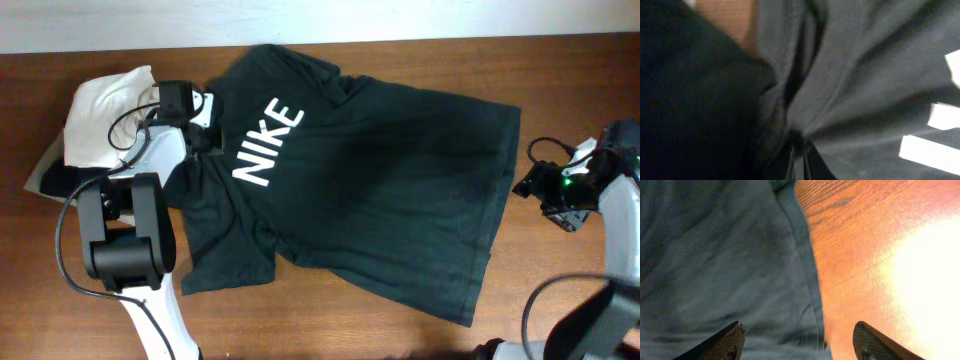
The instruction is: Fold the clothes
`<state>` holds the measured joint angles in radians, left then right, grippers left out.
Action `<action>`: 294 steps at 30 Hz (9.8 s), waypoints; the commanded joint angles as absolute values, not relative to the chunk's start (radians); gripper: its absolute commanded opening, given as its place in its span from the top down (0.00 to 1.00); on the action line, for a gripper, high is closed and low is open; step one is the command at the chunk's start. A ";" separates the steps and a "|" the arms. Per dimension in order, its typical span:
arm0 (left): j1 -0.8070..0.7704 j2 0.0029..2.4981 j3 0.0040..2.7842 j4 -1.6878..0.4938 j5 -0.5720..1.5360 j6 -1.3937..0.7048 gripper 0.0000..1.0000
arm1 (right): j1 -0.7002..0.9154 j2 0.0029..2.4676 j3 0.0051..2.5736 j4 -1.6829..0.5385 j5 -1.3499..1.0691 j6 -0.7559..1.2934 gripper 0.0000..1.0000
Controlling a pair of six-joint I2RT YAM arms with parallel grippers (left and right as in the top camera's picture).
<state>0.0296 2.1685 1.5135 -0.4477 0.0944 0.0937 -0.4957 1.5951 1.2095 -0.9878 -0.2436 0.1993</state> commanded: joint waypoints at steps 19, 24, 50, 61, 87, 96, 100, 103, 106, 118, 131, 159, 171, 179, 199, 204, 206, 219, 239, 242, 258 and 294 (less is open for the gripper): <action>-0.182 1.568 1.805 -0.915 0.102 0.084 0.60 | -0.448 1.968 1.194 -0.712 -0.069 0.225 0.96; -0.182 1.532 1.805 -1.006 0.021 0.084 0.57 | -0.558 1.968 1.325 -0.706 -0.083 0.224 0.96; -0.169 1.533 1.767 -1.417 -0.085 0.035 0.39 | -0.667 1.590 1.529 -1.382 -0.339 0.218 0.45; -0.044 1.533 1.319 -1.275 0.143 -0.094 0.36 | -0.683 1.590 1.198 -1.230 -0.231 0.276 0.41; -0.017 1.531 0.919 -0.943 0.457 -0.163 1.00 | -0.781 1.590 0.950 -1.171 -0.085 0.343 0.31; -0.017 1.531 0.960 -0.984 0.438 -0.140 1.00 | -0.841 1.590 0.819 -1.066 0.012 0.463 0.27; -0.017 1.531 0.960 -0.980 0.438 -0.137 1.00 | -0.898 1.590 0.723 -0.948 0.004 0.481 0.38; -0.017 1.531 0.960 -0.980 0.438 -0.133 1.00 | -0.898 1.590 0.716 -0.918 0.000 0.481 0.45; -0.017 1.531 0.960 -0.980 0.438 -0.133 1.00 | -0.898 1.590 0.716 -0.871 -0.019 0.481 0.57; -0.017 1.531 0.970 -0.969 0.461 -0.103 1.00 | -0.896 1.528 0.912 -1.097 -0.199 0.339 0.96; -0.017 1.518 1.058 -1.068 0.554 -0.057 0.99 | -0.753 1.476 1.052 -1.180 -0.306 0.290 0.96; -0.117 1.720 1.236 -0.341 0.302 -0.026 1.00 | -0.588 1.725 1.321 -0.658 -0.408 0.483 0.95; -0.036 1.736 1.278 -0.645 0.291 -0.024 0.17 | -0.709 1.769 1.321 -0.841 -0.422 0.344 0.35; -0.090 1.858 1.211 -0.632 0.240 0.074 0.50 | -0.672 1.770 1.235 -0.940 -0.230 0.345 0.34; 0.014 1.956 1.487 -0.530 0.238 0.073 1.00 | -0.672 1.774 1.117 -0.798 -0.250 0.291 0.35; 0.014 1.956 1.495 -0.527 0.238 0.073 0.99 | -0.638 1.775 1.056 -0.723 -0.258 0.265 0.23; 0.014 1.956 1.495 -0.526 0.237 0.073 0.99 | -0.619 1.775 1.032 -0.691 -0.257 0.266 0.20; 0.020 1.956 1.495 -0.559 0.220 0.073 0.99 | -0.598 1.776 1.000 -0.657 -0.160 0.352 0.96; 0.022 1.868 1.495 -0.697 0.119 0.133 0.99 | -0.595 1.781 1.000 -0.573 -0.228 0.426 0.34; 0.022 1.868 1.495 -0.695 0.119 0.133 0.99 | -0.595 1.812 1.000 -0.547 -0.235 0.426 0.34; 0.022 1.868 1.495 -0.693 0.135 0.132 0.99 | -0.707 1.837 1.083 -0.604 -0.337 0.427 0.20; -0.329 1.882 1.536 -0.936 0.238 0.231 0.50 | -0.753 1.785 1.304 -1.101 -0.155 0.344 0.51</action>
